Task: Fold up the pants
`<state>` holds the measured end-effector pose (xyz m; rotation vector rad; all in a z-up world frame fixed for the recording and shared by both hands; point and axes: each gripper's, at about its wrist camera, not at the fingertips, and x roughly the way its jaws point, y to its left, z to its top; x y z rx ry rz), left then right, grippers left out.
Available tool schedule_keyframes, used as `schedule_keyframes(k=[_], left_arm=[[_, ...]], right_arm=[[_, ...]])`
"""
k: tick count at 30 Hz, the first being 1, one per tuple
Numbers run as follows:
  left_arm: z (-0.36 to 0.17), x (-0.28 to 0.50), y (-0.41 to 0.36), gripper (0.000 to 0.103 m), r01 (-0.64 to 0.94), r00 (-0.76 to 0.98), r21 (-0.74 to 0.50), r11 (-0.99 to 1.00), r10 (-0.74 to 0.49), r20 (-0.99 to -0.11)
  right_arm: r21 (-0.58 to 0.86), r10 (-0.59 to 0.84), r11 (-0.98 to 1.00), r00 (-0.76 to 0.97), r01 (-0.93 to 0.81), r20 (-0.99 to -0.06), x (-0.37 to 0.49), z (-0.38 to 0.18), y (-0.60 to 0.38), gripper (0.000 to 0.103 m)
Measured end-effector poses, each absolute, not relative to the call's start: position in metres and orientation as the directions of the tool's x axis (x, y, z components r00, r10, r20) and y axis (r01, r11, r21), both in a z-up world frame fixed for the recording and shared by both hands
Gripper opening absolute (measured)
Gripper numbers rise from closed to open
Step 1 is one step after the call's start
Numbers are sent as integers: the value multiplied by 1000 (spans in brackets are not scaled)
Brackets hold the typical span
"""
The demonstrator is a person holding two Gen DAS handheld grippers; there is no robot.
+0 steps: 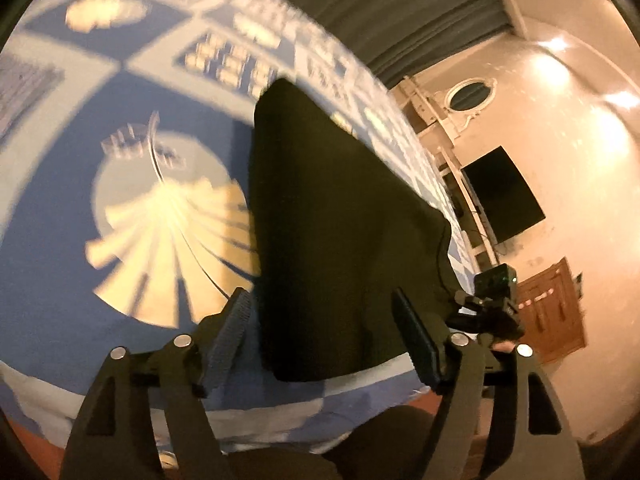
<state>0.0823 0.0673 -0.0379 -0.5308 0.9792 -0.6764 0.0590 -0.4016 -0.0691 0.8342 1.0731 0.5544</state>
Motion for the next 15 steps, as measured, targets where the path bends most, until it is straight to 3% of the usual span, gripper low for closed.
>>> schedule_keyframes(k=[8,15], left_arm=[[-37,107,70,80,284,403,-638,715,-693,-598],[-55,133,63,80,297,352,-623,723,-690,-632]], right_arm=[[837,736,546,458,34,-499,65,-66,-433,84],[825,729,562,434,62,-530,80,-76,-441,86]])
